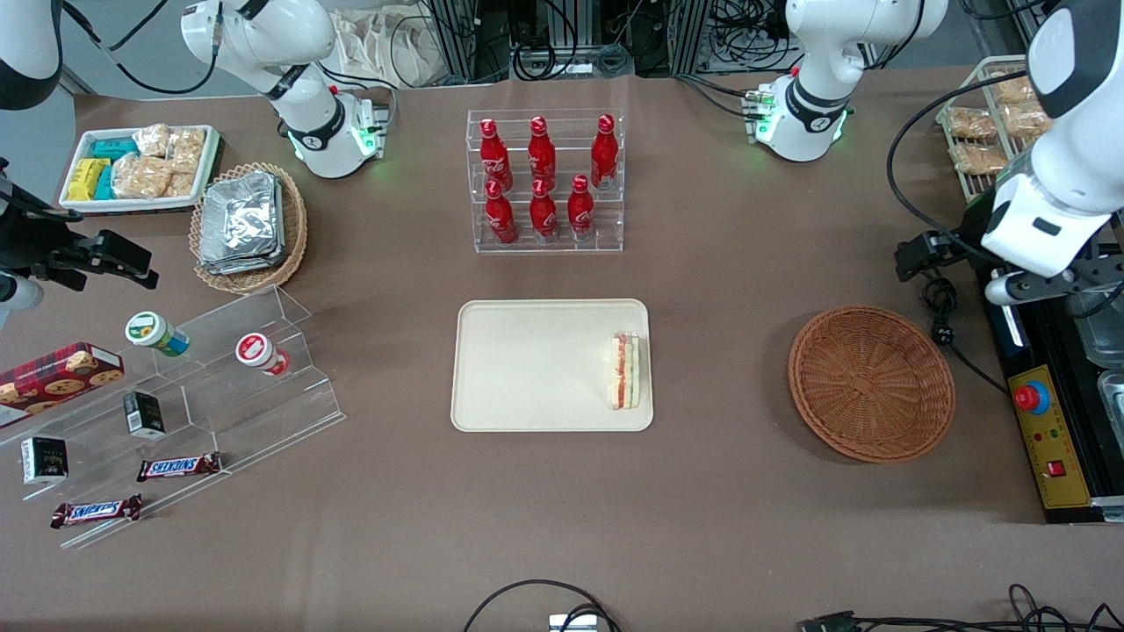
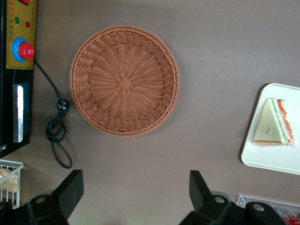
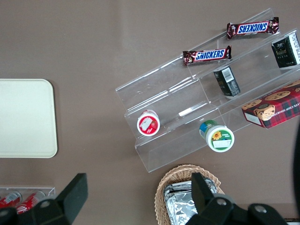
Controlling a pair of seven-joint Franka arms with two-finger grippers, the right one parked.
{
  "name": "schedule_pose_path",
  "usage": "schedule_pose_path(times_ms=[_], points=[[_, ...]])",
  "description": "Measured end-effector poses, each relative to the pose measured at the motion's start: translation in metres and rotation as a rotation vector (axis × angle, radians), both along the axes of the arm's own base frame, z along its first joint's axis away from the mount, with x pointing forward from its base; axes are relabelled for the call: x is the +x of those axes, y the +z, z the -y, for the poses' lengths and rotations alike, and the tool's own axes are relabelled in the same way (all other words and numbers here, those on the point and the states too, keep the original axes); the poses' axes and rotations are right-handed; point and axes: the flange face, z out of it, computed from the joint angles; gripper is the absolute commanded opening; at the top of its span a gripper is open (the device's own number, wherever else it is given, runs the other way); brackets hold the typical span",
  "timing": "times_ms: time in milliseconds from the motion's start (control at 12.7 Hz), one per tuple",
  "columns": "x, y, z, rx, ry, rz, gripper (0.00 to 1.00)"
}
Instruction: Place sandwich from basket to tray
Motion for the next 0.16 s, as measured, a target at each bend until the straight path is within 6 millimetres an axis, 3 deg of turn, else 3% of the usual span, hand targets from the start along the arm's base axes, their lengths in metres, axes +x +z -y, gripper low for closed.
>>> schedule_pose_path(times_ms=[158], points=[[-0.0042, 0.0023, -0.006, -0.002, -0.008, 0.002, 1.0]])
